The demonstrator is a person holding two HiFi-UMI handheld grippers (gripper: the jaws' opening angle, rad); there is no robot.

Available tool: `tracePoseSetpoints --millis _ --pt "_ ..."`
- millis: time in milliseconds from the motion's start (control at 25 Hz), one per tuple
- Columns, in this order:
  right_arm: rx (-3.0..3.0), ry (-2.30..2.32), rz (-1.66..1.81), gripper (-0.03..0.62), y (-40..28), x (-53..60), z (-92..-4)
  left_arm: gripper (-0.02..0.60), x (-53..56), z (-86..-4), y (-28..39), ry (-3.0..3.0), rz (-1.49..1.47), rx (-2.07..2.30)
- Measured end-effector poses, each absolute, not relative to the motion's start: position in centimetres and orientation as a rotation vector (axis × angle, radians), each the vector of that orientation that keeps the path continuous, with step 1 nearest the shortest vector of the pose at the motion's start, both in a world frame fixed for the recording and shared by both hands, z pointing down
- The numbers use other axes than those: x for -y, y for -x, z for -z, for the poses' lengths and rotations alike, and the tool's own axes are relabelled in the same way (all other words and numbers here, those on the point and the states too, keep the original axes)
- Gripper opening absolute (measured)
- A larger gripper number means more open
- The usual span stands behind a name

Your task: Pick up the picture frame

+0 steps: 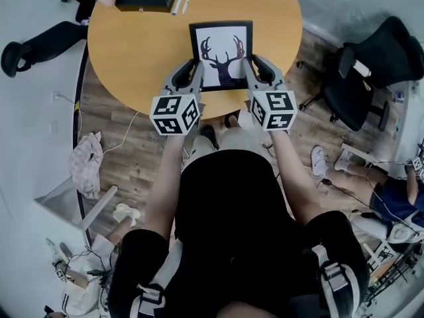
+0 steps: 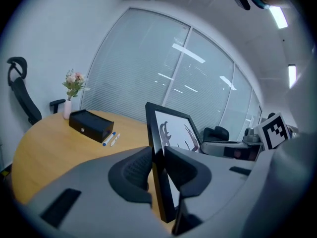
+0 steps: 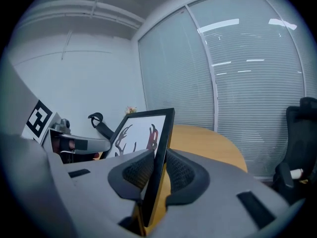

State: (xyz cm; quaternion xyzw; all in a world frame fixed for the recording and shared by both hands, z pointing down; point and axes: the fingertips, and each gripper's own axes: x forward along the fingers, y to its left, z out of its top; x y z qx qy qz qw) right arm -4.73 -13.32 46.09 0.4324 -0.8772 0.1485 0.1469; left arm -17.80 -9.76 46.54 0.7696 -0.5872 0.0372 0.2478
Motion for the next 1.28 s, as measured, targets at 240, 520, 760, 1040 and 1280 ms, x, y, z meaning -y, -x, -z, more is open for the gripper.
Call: tracePoseSetpoints --millis 240,520,760,1040,1280 --pt "2.57 -1.311 -0.341 0.089 4.7 11.0 -41.0 0.091 8.0 -41.7 17.8 -2.191 -0.078 1.6" --pt "2.634 -1.375 -0.196 0.089 5.2 7.7 -34.4 0.091 5.5 -35.9 18.5 -2.301 -0.012 1.598" --pt "2.689 -1.398 -0.148 0.089 5.5 6.0 -30.7 0.091 3.9 -31.9 18.8 -2.388 0.013 1.59" --pt "2.741 -1.421 -0.07 0.087 5.7 4.6 -27.6 0.091 2.7 -29.0 19.1 -2.431 0.061 1.611" --pt "2.745 -1.447 -0.026 0.084 5.1 3.9 -26.1 0.091 2.1 -27.8 18.5 -2.439 0.077 1.617"
